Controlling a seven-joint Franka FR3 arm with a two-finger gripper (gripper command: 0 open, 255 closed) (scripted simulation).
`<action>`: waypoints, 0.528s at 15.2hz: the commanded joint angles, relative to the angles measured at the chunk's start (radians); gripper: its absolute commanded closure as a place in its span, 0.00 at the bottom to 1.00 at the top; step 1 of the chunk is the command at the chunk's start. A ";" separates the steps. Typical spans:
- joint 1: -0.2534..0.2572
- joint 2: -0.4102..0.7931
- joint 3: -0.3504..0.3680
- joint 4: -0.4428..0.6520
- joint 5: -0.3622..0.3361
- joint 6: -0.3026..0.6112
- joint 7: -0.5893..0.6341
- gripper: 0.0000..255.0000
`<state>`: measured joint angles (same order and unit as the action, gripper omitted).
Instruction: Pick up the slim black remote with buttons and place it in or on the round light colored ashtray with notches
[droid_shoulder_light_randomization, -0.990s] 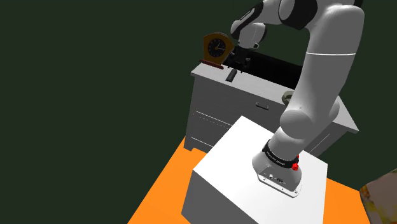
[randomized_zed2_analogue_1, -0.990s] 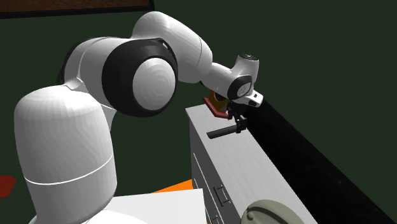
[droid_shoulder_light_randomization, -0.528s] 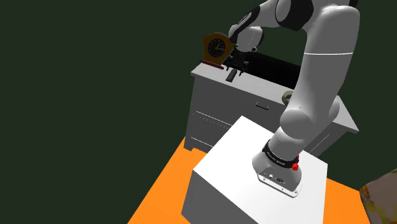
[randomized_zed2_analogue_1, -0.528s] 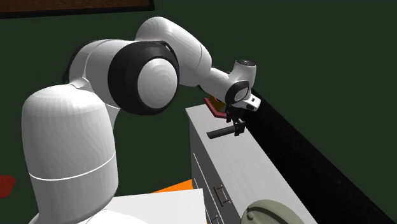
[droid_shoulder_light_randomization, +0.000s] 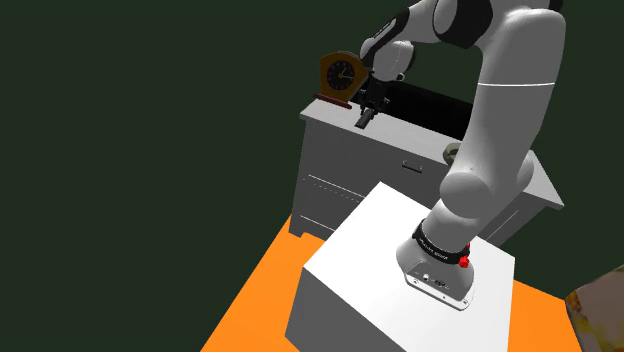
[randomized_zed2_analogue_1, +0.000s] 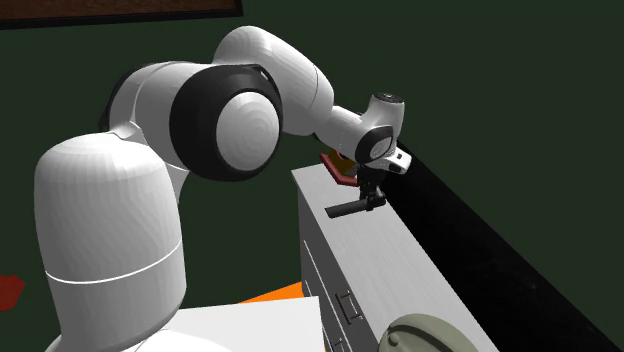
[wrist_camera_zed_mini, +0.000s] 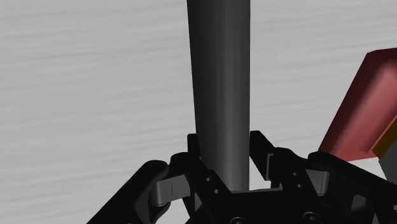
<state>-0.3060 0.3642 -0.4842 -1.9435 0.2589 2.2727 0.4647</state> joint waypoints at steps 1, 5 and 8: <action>0.003 0.006 0.006 0.001 0.003 0.004 -0.001 1.00; 0.005 0.001 0.005 -0.006 0.001 0.006 0.001 1.00; 0.011 -0.023 -0.004 0.005 -0.016 -0.025 0.013 1.00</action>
<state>-0.2961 0.3483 -0.4852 -1.9416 0.2478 2.2561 0.4742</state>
